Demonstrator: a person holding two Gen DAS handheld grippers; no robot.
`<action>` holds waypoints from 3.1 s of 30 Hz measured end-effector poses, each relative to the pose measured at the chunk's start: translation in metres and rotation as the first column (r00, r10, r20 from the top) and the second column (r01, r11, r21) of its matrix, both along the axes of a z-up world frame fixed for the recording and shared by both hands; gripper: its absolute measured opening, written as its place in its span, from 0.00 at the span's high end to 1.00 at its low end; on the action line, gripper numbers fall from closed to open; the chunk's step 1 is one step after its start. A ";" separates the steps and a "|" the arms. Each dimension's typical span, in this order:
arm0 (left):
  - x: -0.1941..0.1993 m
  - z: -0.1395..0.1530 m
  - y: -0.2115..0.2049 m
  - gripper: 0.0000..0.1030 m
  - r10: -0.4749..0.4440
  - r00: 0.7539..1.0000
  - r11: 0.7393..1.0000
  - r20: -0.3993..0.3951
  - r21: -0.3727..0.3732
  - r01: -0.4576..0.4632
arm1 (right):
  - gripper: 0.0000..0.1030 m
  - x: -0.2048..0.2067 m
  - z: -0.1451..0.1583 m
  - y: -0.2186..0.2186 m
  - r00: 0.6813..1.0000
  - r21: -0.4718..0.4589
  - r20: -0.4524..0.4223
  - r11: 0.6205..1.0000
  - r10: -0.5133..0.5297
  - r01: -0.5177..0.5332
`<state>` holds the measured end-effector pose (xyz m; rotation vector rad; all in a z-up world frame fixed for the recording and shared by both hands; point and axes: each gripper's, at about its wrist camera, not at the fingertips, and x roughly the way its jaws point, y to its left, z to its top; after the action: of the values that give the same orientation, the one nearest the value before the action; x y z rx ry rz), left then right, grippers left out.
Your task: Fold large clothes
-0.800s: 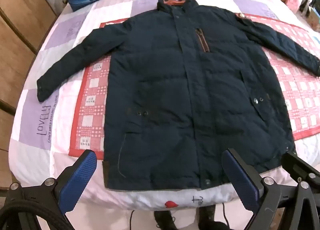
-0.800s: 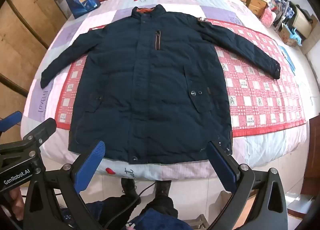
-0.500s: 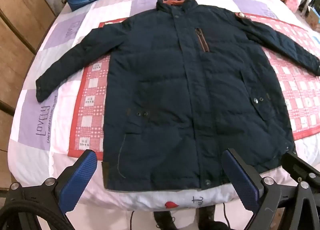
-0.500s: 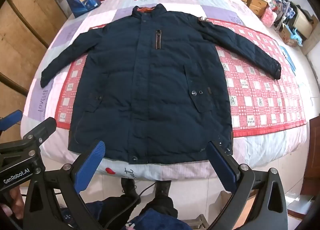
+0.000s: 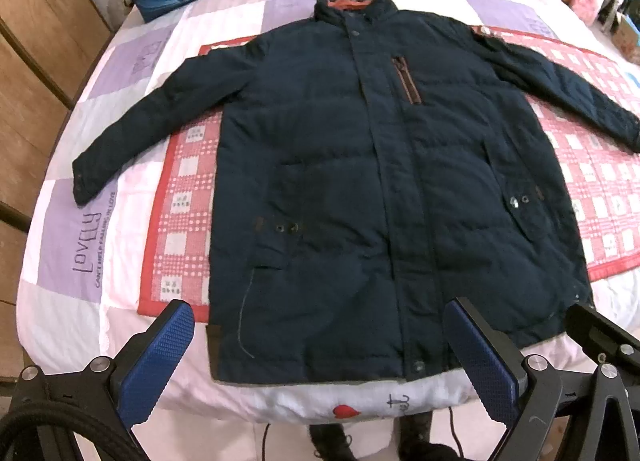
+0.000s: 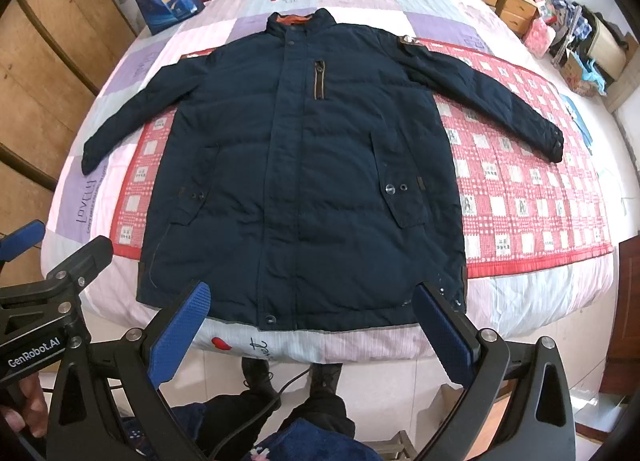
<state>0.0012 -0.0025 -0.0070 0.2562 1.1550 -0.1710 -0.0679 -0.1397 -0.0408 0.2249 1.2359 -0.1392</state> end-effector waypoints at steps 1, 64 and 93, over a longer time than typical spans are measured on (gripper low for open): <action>-0.001 0.001 0.002 0.00 0.000 1.000 1.000 0.002 0.000 0.000 | 0.00 0.002 -0.001 0.001 1.000 0.001 0.000 1.000 0.000 0.000; 0.003 0.023 -0.001 0.00 0.014 0.999 1.000 0.029 0.005 -0.014 | 0.00 0.002 0.017 -0.020 1.000 0.000 0.020 1.000 0.008 -0.008; 0.032 0.019 -0.009 0.00 -0.034 0.998 0.999 0.060 -0.039 0.036 | 0.00 0.025 0.026 -0.027 0.997 -0.051 0.065 0.998 -0.034 0.037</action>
<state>0.0335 -0.0117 0.0118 0.2442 1.0874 -0.2158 -0.0429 -0.1667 -0.0147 0.2046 1.1632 -0.1938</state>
